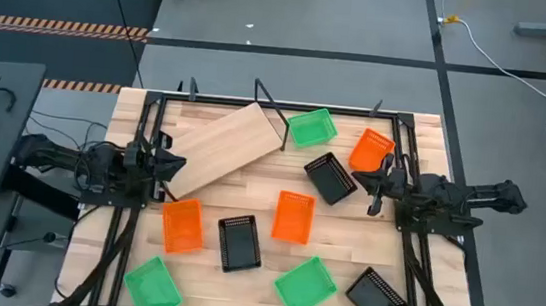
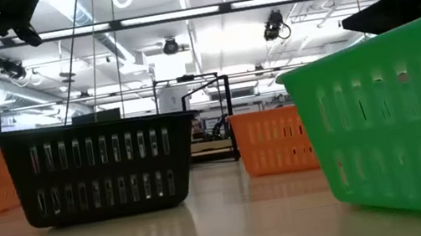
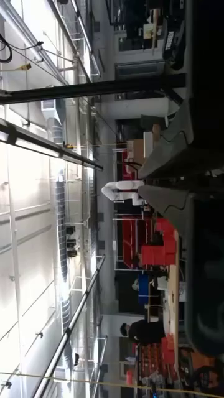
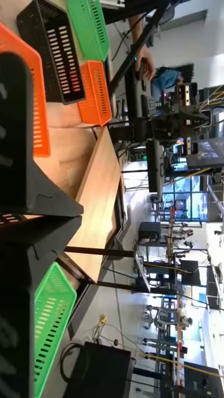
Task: Stack baskets on shelf by color
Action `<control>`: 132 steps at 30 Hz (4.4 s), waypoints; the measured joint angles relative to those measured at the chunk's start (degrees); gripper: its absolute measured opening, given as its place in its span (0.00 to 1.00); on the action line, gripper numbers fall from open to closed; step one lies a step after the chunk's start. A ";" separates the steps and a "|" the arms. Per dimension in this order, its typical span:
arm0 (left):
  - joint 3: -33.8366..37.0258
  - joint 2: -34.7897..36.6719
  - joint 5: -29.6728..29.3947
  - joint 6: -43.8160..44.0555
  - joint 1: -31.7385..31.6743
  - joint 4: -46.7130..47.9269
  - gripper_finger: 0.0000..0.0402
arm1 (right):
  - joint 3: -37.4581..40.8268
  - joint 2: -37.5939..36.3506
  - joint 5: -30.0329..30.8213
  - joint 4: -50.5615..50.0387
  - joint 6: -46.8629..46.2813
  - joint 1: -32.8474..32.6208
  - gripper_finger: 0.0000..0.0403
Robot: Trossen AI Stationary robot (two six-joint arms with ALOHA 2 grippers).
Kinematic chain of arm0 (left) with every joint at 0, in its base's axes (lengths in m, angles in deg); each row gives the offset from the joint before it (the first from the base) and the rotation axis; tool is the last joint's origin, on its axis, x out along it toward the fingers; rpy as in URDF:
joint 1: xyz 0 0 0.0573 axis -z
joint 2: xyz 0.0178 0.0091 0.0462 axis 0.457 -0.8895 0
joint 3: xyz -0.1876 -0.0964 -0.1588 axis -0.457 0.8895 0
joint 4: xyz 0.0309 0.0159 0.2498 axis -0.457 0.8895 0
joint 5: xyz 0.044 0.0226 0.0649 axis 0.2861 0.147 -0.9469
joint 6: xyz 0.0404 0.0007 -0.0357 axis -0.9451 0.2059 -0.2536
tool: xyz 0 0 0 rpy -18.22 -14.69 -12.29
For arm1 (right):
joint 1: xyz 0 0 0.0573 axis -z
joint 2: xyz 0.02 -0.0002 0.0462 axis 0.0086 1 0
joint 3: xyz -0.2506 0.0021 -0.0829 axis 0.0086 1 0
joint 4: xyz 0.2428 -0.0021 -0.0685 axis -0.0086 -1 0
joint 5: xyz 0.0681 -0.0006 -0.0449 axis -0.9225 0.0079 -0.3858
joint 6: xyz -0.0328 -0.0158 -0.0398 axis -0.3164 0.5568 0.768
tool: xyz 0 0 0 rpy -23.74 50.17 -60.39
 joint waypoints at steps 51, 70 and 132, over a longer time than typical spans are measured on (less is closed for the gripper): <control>0.01 0.00 0.00 0.00 0.00 0.00 0.09 | -0.01 0.01 0.02 0.01 0.01 0.01 0.03; 0.02 -0.04 0.00 9.03 0.02 2.80 0.09 | -0.01 0.01 -0.78 12.74 -5.52 0.02 0.03; -24.09 -31.54 -8.79 18.13 -3.46 33.73 0.63 | -46.67 81.18 -13.78 -52.43 9.98 1.74 0.54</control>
